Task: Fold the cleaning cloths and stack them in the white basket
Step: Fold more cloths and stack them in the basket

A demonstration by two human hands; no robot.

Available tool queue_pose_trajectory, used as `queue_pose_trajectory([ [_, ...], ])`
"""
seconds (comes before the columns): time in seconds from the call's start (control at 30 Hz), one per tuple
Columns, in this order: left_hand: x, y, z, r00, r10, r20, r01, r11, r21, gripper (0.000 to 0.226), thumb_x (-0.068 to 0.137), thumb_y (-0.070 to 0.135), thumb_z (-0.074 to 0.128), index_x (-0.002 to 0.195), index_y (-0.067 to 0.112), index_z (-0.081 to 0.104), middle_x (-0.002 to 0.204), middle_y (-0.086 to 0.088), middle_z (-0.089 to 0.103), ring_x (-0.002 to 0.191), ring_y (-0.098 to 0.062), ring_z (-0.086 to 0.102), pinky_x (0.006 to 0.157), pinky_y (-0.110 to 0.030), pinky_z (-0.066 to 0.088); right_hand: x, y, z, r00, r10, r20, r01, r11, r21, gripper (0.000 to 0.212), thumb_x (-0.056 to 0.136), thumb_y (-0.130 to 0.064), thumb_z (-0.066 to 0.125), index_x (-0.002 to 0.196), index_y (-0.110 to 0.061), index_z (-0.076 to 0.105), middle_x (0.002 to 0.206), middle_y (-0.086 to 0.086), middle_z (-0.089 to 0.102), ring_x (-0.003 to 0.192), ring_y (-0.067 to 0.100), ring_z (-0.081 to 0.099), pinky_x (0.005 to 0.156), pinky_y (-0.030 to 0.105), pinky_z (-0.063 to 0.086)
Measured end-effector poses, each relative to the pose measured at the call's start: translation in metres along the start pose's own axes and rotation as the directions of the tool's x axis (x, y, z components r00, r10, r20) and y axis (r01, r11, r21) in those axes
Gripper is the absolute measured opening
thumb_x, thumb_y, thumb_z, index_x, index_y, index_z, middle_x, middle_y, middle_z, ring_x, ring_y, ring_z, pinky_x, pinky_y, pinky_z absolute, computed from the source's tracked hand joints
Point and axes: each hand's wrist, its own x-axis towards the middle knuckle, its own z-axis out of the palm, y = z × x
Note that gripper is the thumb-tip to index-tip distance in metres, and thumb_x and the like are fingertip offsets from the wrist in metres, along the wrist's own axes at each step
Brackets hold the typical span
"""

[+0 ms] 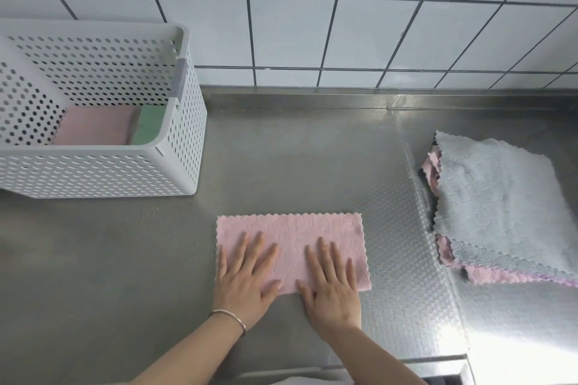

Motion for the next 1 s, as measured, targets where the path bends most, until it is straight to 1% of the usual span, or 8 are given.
queue_pose_trajectory([
  [0.3, 0.0, -0.013, 0.001, 0.999, 0.04, 0.012, -0.04, 0.999, -0.002, 0.062, 0.084, 0.059, 0.032, 0.141, 0.037, 0.03, 0.153, 0.004, 0.025, 0.141, -0.026, 0.018, 0.11, -0.053, 0.013, -0.02, 0.036, -0.008, 0.994, 0.103, 0.025, -0.104, 0.994, 0.031, 0.064, 0.097, -0.053, 0.015, 0.15, -0.016, 0.017, 0.157, 0.001, 0.015, 0.144, 0.017, 0.004, 0.115, 0.03, 0.002],
  [0.4, -0.001, -0.011, 0.0, 0.999, 0.028, 0.038, -0.029, 0.999, 0.025, 0.058, 0.089, 0.06, 0.023, 0.141, 0.036, 0.033, 0.153, 0.004, 0.025, 0.141, -0.027, 0.018, 0.108, -0.055, 0.009, -0.021, 0.039, -0.011, 0.996, 0.084, 0.021, -0.085, 0.994, 0.067, 0.064, 0.098, -0.052, 0.015, 0.149, -0.013, 0.021, 0.156, 0.002, 0.018, 0.144, 0.017, 0.006, 0.115, 0.027, 0.001],
  [0.47, 0.0, -0.008, -0.004, 0.999, 0.02, 0.045, -0.021, 0.999, 0.026, 0.058, 0.087, 0.059, 0.028, 0.14, 0.034, 0.035, 0.152, 0.002, 0.027, 0.14, -0.028, 0.02, 0.104, -0.059, 0.011, -0.02, 0.038, -0.014, 0.997, 0.079, -0.026, -0.073, 0.982, 0.173, 0.062, 0.098, -0.051, 0.016, 0.146, -0.014, 0.027, 0.154, 0.0, 0.022, 0.143, 0.015, 0.011, 0.116, 0.026, 0.008],
  [0.53, 0.004, -0.001, -0.011, 0.997, 0.059, 0.047, -0.06, 0.998, 0.025, 0.061, 0.082, 0.055, 0.035, 0.139, 0.031, 0.034, 0.153, 0.002, 0.025, 0.141, -0.028, 0.018, 0.104, -0.062, 0.012, -0.018, 0.039, -0.022, 0.985, 0.135, -0.105, -0.097, 0.947, 0.305, 0.056, 0.095, -0.041, 0.029, 0.145, -0.015, 0.032, 0.152, -0.001, 0.027, 0.14, 0.016, 0.021, 0.114, 0.028, 0.02],
  [0.63, 0.016, 0.017, -0.016, 0.987, 0.148, 0.055, -0.15, 0.988, 0.038, 0.061, 0.082, 0.05, 0.036, 0.137, 0.024, 0.037, 0.153, 0.001, 0.022, 0.145, -0.024, 0.002, 0.107, -0.058, 0.01, -0.01, 0.04, -0.038, 0.953, 0.269, -0.139, -0.179, 0.871, 0.457, 0.061, 0.086, -0.014, 0.053, 0.144, -0.01, 0.032, 0.15, 0.004, 0.03, 0.137, 0.023, 0.028, 0.112, 0.034, 0.026],
  [0.73, 0.034, 0.028, -0.016, 0.977, 0.194, 0.09, -0.197, 0.98, 0.032, 0.066, 0.079, 0.055, 0.037, 0.133, 0.02, 0.048, 0.148, -0.003, 0.032, 0.145, -0.025, -0.002, 0.104, -0.058, 0.016, 0.001, 0.036, -0.055, 0.883, 0.47, -0.014, -0.344, 0.666, 0.662, 0.062, 0.086, -0.007, 0.054, 0.143, -0.01, 0.031, 0.141, 0.005, 0.035, 0.128, 0.02, 0.038, 0.102, 0.034, 0.037],
  [0.83, 0.043, 0.03, -0.014, 0.963, 0.247, 0.106, -0.254, 0.966, 0.05, 0.071, 0.075, 0.063, 0.037, 0.131, 0.021, 0.053, 0.146, -0.006, 0.039, 0.145, -0.026, 0.001, 0.103, -0.057, 0.018, 0.011, 0.035, -0.064, 0.792, 0.591, 0.152, -0.497, 0.482, 0.721, 0.062, 0.084, -0.01, 0.053, 0.142, -0.011, 0.031, 0.131, 0.003, 0.04, 0.117, 0.018, 0.046, 0.092, 0.033, 0.042],
  [1.0, 0.052, 0.025, -0.017, 0.954, 0.252, 0.162, -0.259, 0.965, 0.028, 0.078, 0.067, 0.077, 0.037, 0.128, 0.031, 0.052, 0.143, -0.014, 0.042, 0.135, -0.031, 0.029, 0.103, -0.054, 0.017, 0.019, 0.041, -0.072, 0.752, 0.571, 0.329, -0.613, 0.425, 0.666, 0.045, 0.083, -0.011, 0.051, 0.128, -0.013, 0.048, 0.116, 0.002, 0.053, 0.094, 0.014, 0.046, 0.076, 0.025, 0.036],
])
